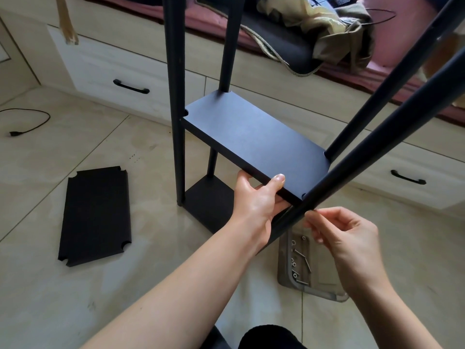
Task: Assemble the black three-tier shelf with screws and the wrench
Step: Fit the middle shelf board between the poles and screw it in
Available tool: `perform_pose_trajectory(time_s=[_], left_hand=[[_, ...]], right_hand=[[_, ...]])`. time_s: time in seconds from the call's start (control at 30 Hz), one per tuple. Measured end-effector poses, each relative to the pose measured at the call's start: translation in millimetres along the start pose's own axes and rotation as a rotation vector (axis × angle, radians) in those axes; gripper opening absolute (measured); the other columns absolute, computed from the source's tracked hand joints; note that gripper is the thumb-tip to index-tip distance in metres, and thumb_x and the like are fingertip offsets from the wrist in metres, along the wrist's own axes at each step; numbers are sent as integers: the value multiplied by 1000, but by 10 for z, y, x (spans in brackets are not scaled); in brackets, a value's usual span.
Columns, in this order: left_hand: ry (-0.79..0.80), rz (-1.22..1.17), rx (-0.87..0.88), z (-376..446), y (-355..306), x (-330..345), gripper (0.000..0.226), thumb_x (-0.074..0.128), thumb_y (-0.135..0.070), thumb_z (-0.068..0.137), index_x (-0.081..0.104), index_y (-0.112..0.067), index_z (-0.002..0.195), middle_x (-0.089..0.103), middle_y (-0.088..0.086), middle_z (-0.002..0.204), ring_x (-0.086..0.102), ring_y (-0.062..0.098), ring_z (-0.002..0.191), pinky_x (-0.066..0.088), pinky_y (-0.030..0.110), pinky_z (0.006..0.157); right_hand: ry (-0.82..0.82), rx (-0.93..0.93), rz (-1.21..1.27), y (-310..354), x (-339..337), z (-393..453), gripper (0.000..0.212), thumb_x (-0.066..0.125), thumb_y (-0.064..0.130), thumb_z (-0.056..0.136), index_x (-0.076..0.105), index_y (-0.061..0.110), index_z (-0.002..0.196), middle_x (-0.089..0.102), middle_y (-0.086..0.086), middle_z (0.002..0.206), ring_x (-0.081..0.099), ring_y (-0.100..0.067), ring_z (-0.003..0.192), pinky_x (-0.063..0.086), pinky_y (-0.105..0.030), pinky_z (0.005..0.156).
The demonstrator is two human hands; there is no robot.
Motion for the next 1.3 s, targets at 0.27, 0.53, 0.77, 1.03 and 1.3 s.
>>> perform_pose_trajectory(time_s=[0.27, 0.53, 0.77, 1.03, 1.3], left_hand=[[18, 4, -6, -12, -24, 16, 43, 64, 2, 94, 46, -17, 128, 70, 12, 109, 76, 28, 87, 64, 40, 72], [39, 5, -22, -23, -49, 48, 40, 61, 2, 96, 47, -15, 130, 72, 16, 109, 76, 31, 85, 64, 39, 69], [68, 28, -28, -21, -70, 73, 44, 60, 2, 96, 46, -16, 134, 71, 17, 116, 75, 34, 92, 63, 43, 76], [83, 33, -44, -18, -70, 58, 45, 60, 3, 96, 47, -17, 134, 72, 15, 112, 75, 35, 94, 63, 41, 73], [122, 67, -53, 9, -67, 33, 46, 60, 3, 96, 46, -17, 135, 70, 16, 120, 73, 38, 98, 62, 47, 80]], right_hand=[[73, -229, -333, 272, -47, 143, 48, 84, 34, 62, 64, 31, 105, 66, 4, 81, 63, -13, 69, 53, -20, 64], [374, -393, -361, 444, 237, 261, 30, 81, 32, 63, 68, 31, 91, 61, 12, 100, 65, -15, 86, 51, -18, 66], [355, -449, -425, 479, 245, 252, 30, 78, 35, 65, 68, 28, 92, 57, 13, 100, 60, -21, 85, 51, -21, 66], [320, -505, -445, 557, 217, 217, 30, 82, 34, 62, 72, 25, 89, 59, 6, 102, 61, -18, 86, 50, -36, 65], [323, -467, -396, 494, 218, 220, 27, 82, 35, 65, 72, 25, 88, 60, 5, 99, 59, -20, 81, 46, -25, 62]])
Point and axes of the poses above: each hand's wrist, its own z-axis towards the middle knuckle, its own x-axis out of the palm, y = z × x, the point moved 10 cm from there along z, towards the middle knuckle
